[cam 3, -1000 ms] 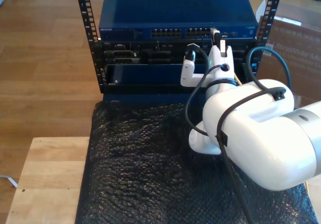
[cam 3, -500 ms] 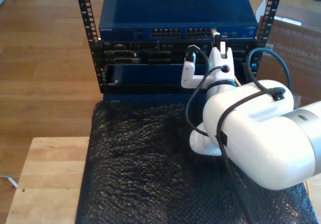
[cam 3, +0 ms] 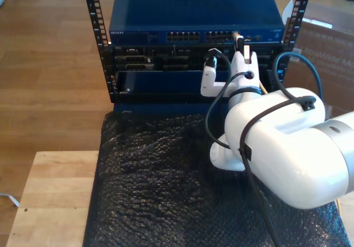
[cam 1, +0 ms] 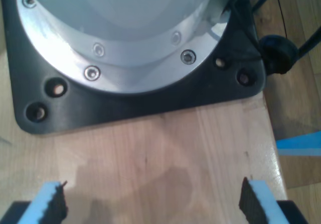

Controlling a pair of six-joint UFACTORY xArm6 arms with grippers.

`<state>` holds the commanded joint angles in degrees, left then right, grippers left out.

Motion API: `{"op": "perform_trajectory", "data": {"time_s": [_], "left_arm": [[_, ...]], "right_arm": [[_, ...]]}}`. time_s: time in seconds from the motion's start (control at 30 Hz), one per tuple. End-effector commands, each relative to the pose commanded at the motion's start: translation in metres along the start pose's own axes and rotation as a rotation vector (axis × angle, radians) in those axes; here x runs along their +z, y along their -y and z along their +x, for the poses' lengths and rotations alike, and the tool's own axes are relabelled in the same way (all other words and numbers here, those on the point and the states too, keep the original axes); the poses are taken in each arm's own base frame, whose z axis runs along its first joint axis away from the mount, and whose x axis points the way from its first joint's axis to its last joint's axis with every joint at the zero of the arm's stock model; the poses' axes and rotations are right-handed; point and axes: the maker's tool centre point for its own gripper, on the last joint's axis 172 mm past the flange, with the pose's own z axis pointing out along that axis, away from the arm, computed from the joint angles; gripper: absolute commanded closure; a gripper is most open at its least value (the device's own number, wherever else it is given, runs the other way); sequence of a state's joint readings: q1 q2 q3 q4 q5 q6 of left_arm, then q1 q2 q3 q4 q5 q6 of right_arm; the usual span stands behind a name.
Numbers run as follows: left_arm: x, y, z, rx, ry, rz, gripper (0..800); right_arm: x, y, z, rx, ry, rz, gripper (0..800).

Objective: Grab the cable and plug it in

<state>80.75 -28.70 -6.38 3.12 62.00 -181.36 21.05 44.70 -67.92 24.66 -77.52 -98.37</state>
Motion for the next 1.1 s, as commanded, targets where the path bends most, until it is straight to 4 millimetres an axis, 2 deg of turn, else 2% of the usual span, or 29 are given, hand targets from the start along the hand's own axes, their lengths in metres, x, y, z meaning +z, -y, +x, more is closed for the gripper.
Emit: {"op": "perform_trajectory", "data": {"time_s": [0.6,1.1], "left_arm": [[0.000,0.000,0.000,0.000,0.000,0.000,0],[0.000,0.000,0.000,0.000,0.000,0.000,0]], "right_arm": [[0.003,-0.004,0.002,0.002,-0.001,-0.002,800],[0.013,-0.007,0.005,0.006,-0.005,0.002,800]]}}
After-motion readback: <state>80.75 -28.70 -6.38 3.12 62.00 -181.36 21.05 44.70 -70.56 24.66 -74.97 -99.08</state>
